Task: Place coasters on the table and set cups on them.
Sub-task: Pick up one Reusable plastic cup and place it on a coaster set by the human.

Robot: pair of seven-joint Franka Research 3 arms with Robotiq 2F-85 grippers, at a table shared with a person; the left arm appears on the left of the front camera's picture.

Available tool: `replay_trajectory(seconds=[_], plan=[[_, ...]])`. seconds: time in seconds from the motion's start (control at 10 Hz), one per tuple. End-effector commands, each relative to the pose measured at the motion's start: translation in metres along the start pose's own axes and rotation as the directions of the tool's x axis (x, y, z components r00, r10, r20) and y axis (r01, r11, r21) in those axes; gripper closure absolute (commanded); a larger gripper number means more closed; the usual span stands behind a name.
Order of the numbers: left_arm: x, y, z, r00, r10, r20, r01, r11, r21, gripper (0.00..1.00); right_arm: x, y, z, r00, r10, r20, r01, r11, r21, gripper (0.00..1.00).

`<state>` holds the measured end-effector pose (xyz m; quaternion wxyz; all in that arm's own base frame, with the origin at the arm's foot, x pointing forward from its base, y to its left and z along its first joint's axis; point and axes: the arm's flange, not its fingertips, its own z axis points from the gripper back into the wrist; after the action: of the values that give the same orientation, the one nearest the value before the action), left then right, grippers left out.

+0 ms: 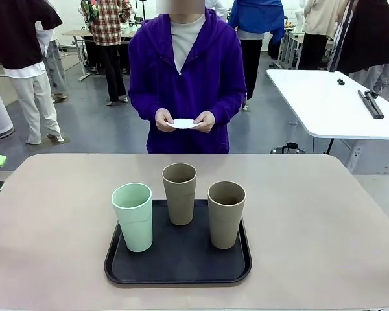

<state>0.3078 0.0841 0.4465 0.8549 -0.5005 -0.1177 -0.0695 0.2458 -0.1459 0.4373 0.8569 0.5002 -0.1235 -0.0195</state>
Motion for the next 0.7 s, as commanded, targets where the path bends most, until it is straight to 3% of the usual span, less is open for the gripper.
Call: replay_trajectory(seconds=[0.0, 0.3, 0.4, 0.6], plan=[[-0.004, -0.010, 0.006, 1.000, 0.011, 0.025, -0.011, 1.000, -0.002, 0.00, -0.073, -0.010, -0.055, 0.999, 0.031, -0.012, -0.031, 0.999, 0.021, 0.00], [-0.002, -0.018, 0.001, 0.999, 0.020, 0.036, -0.021, 0.999, 0.026, 0.00, -0.071, -0.010, -0.056, 0.999, 0.052, -0.013, -0.051, 0.998, 0.032, 0.00], [-0.002, -0.007, 0.009, 1.000, -0.002, 0.021, 0.001, 1.000, 0.009, 0.00, -0.014, -0.004, 0.009, 1.000, 0.009, -0.011, -0.008, 1.000, 0.027, 0.00], [-0.002, -0.007, 0.009, 1.000, -0.002, 0.021, 0.001, 1.000, 0.009, 0.00, -0.014, -0.004, 0.009, 1.000, 0.009, -0.011, -0.008, 1.000, 0.027, 0.00]])
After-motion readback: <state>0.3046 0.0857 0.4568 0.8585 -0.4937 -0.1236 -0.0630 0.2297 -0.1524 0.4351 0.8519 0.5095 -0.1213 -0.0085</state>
